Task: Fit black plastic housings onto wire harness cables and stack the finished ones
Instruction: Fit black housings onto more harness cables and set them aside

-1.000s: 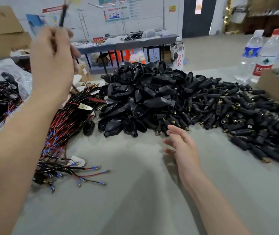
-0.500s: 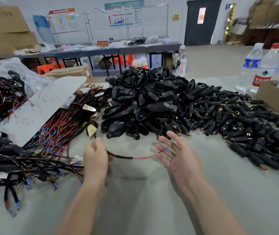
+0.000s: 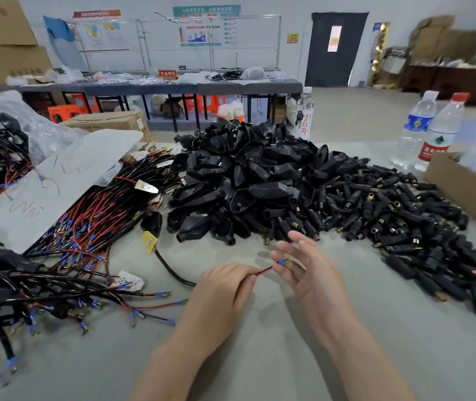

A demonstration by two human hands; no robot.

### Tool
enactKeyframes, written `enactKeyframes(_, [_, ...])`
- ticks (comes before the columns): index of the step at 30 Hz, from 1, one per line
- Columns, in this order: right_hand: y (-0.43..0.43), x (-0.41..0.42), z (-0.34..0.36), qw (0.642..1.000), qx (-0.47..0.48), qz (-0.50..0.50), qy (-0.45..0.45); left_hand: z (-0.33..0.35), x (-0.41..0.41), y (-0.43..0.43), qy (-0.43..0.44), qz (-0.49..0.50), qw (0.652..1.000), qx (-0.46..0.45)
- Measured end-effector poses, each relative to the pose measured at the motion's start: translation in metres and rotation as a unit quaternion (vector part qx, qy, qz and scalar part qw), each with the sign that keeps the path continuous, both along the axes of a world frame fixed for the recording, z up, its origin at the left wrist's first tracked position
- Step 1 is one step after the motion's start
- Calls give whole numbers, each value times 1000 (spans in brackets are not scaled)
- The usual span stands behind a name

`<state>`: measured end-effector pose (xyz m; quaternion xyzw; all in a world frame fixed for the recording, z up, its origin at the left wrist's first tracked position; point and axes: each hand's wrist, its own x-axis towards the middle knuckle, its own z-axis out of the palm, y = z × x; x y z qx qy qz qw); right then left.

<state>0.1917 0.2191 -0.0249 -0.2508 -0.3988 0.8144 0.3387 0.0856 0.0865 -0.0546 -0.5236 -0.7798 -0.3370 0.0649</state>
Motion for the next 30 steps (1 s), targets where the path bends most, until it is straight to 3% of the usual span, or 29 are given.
enactKeyframes(3, [17,-4,1,964,200,-88,-153,1,-2,-1,-111,43,990,70])
enactKeyframes(5, [31,-12,4,914,311,-111,-234,1,-4,-1,-155,64,981,93])
enactKeyframes(9, [47,-34,7,796,471,-61,-374,1,-7,-1,-187,66,975,101])
enactKeyframes(13, [41,-54,16,736,559,-84,-374,1,-10,-1,-194,82,970,125])
enactKeyframes(16, [38,-65,16,661,592,-64,-456,0,-12,-1,-192,96,969,123])
enactKeyframes(18, [40,-64,11,642,584,-39,-495,-1,-12,-2,-191,98,969,118])
enactKeyframes(23, [47,-54,9,669,561,21,-488,2,-10,-2,-178,101,973,104])
enactKeyframes(25, [48,-48,14,700,522,34,-487,4,-7,-2,-168,93,977,94])
enactKeyframes(26, [48,-42,15,740,486,28,-464,5,-6,-3,-162,83,979,91])
enactKeyframes(27, [46,-34,15,805,425,21,-414,7,-3,-4,-152,72,982,90])
enactKeyframes(29, [39,-15,14,944,213,50,-245,10,3,-5,-126,52,987,88])
enactKeyframes(30, [35,-6,12,982,91,65,-152,12,6,-5,-114,43,989,86])
